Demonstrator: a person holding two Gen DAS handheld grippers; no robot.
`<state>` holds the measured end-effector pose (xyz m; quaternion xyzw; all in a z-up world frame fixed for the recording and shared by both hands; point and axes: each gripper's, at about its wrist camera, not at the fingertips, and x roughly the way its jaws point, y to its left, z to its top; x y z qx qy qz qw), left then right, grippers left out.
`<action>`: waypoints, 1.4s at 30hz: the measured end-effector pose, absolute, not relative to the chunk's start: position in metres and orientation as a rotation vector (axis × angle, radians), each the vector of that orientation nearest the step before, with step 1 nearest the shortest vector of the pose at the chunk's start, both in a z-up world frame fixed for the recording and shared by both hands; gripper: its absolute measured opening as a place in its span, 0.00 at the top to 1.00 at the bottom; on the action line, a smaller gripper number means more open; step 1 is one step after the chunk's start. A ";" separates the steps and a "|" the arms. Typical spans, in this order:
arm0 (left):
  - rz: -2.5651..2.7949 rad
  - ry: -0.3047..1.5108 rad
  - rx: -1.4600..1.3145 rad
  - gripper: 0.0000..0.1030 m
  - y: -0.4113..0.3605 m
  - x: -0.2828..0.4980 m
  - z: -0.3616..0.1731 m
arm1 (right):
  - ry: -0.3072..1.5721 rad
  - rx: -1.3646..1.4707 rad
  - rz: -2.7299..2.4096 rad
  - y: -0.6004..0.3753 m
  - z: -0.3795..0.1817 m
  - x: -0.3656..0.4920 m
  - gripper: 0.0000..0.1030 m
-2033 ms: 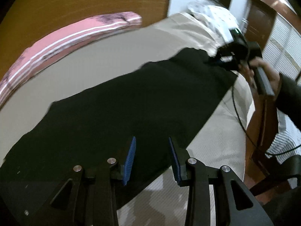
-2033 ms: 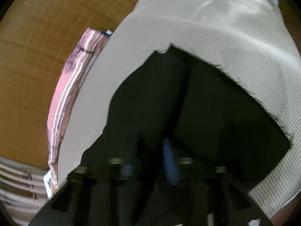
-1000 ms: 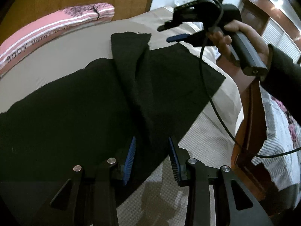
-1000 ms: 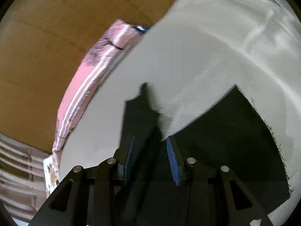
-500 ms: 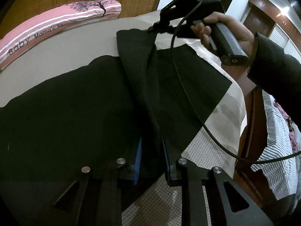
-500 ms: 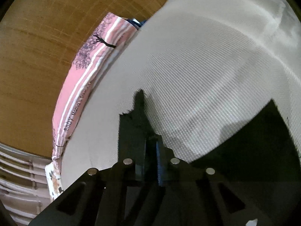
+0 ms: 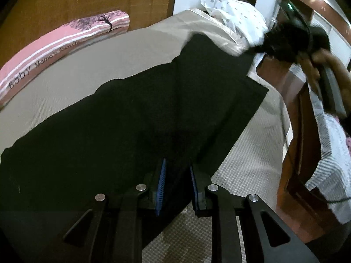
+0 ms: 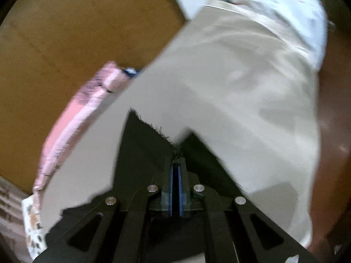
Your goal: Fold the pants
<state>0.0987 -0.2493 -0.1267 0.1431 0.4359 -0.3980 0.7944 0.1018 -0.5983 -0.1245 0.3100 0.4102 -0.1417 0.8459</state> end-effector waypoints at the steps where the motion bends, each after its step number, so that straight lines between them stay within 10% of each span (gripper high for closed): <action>1: -0.855 0.944 0.322 0.80 -0.251 0.098 -0.129 | 0.885 0.679 -0.323 -0.602 -0.135 0.091 0.96; 21: -0.877 0.946 0.387 0.80 -0.259 0.093 -0.135 | 0.923 0.693 -0.473 -0.603 -0.185 0.050 0.98; 27: -0.895 0.974 0.254 0.74 -0.233 0.103 -0.121 | 0.931 0.697 -0.480 -0.603 -0.170 0.046 0.69; 42: -0.424 0.905 -0.007 0.64 -0.053 0.166 -0.110 | 0.990 0.446 0.141 -0.441 -0.105 0.173 0.68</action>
